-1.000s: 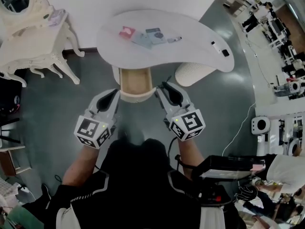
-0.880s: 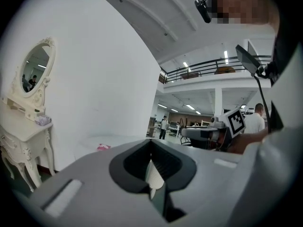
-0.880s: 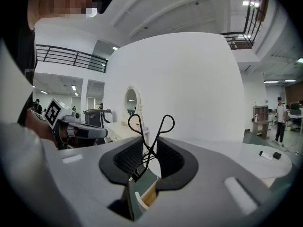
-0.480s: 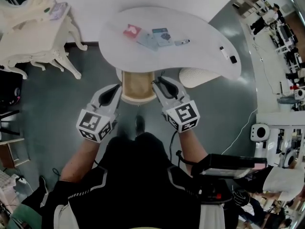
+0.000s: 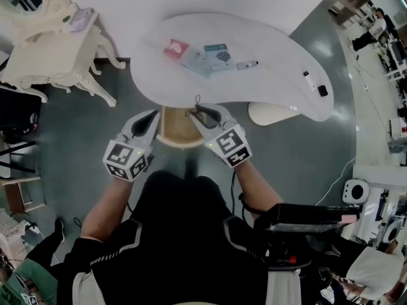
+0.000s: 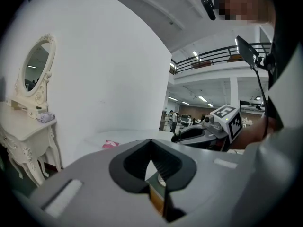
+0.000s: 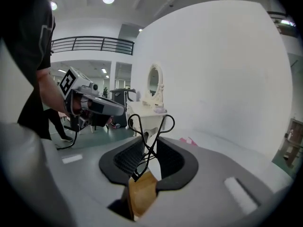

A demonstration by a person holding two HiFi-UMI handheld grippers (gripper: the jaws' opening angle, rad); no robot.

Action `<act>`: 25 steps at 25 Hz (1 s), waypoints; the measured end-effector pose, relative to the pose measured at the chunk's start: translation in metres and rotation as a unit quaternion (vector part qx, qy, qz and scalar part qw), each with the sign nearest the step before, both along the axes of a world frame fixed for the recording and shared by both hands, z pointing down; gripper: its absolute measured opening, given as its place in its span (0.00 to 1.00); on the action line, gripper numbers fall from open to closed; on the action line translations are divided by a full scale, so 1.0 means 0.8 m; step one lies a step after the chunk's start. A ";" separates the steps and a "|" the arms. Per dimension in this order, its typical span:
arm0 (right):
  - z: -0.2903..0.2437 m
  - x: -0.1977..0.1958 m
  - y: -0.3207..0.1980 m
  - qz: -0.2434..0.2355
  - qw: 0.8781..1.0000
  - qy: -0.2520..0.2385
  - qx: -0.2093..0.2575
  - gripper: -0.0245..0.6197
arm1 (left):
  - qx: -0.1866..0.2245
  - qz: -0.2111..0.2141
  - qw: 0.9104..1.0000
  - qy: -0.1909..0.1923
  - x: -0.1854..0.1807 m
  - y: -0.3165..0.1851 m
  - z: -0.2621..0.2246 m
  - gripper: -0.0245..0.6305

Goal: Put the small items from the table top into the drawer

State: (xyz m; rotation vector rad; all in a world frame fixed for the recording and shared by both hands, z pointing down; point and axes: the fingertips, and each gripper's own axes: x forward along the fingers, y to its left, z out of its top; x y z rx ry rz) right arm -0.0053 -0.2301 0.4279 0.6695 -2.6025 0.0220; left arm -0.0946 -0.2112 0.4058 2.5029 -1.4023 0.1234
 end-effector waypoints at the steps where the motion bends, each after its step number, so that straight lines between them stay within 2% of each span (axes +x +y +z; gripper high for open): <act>1: 0.010 -0.001 -0.002 -0.014 1.000 0.009 -0.003 0.18 | -0.003 -0.001 1.000 -0.001 0.004 -0.005 0.008 0.04; 9: 0.115 -0.014 0.000 -0.098 0.990 0.102 -0.026 0.18 | -0.030 -0.017 0.999 -0.025 0.015 -0.025 0.074 0.04; 16: 0.191 -0.025 0.002 -0.129 0.976 0.161 -0.065 0.18 | -0.076 -0.012 0.997 -0.029 0.005 -0.031 0.140 0.04; 21: 0.243 -0.031 0.007 -0.154 0.962 0.212 -0.081 0.18 | -0.100 0.006 0.995 -0.026 0.002 -0.030 0.176 0.04; 25: 0.283 -0.036 0.006 -0.169 0.949 0.251 -0.084 0.18 | -0.110 0.021 0.993 -0.041 -0.001 -0.033 0.202 0.04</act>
